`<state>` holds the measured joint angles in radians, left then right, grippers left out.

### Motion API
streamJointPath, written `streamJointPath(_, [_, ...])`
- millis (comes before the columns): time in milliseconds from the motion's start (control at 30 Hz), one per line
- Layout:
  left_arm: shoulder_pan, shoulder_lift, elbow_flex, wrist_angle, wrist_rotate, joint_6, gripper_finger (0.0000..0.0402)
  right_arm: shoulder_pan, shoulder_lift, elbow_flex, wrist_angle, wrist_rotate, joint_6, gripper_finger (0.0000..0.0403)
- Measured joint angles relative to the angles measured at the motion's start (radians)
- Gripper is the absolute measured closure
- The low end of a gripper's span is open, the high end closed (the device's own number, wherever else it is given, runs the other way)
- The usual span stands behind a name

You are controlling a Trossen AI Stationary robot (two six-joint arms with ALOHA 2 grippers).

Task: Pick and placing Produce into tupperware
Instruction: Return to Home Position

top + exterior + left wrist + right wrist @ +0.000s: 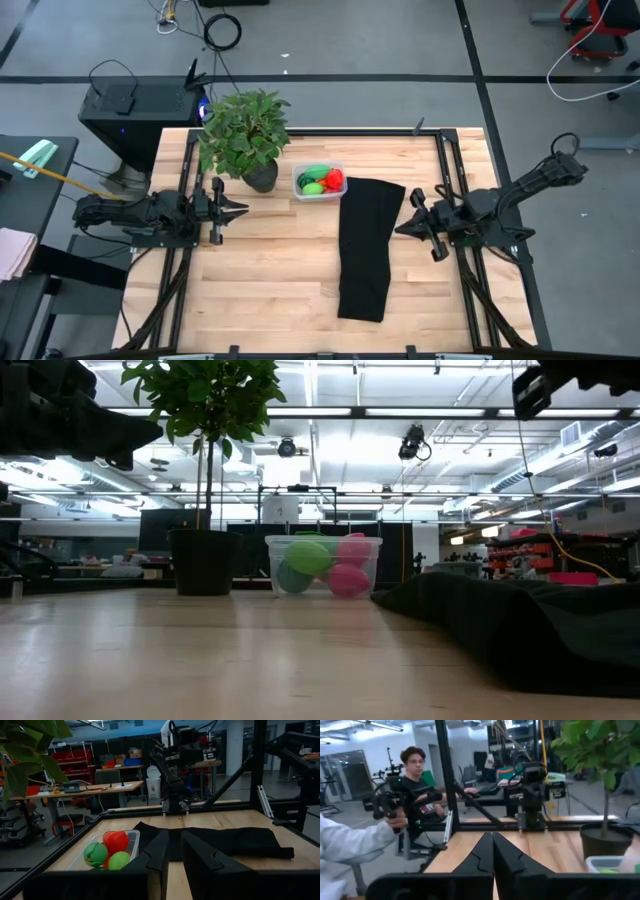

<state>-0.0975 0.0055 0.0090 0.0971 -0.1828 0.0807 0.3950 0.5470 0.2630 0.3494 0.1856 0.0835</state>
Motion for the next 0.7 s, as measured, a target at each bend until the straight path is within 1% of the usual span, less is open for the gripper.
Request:
streamJointPath(100, [0.0,0.0,0.0,0.0,0.0,0.0,0.034,-0.014,-0.023,-0.034,0.013,0.004,-0.026,0.0401])
streamJointPath(200, [0.0,0.0,0.0,0.001,0.0,0.0,0.0342,-0.058,-0.027,-0.061,0.022,-0.006,-0.027,0.0401])
streamJointPath(300, [0.0,0.0,0.0,0.002,0.0,0.004,0.0344,-0.12,-0.027,-0.09,0.045,-0.065,-0.027,0.0402])
streamJointPath(467, [0.0,0.0,0.0,0.003,0.0,0.001,0.034,-0.257,-0.027,-0.157,0.168,-0.183,-0.028,0.0402])
streamJointPath(600, [0.0,0.0,0.0,0.003,0.0,0.001,0.0341,-0.362,-0.027,-0.165,0.178,-0.302,0.022,0.0402])
streamJointPath(700, [0.0,0.0,0.0,0.003,0.0,0.005,0.0345,-0.424,-0.028,-0.164,0.177,-0.342,0.014,0.0402])
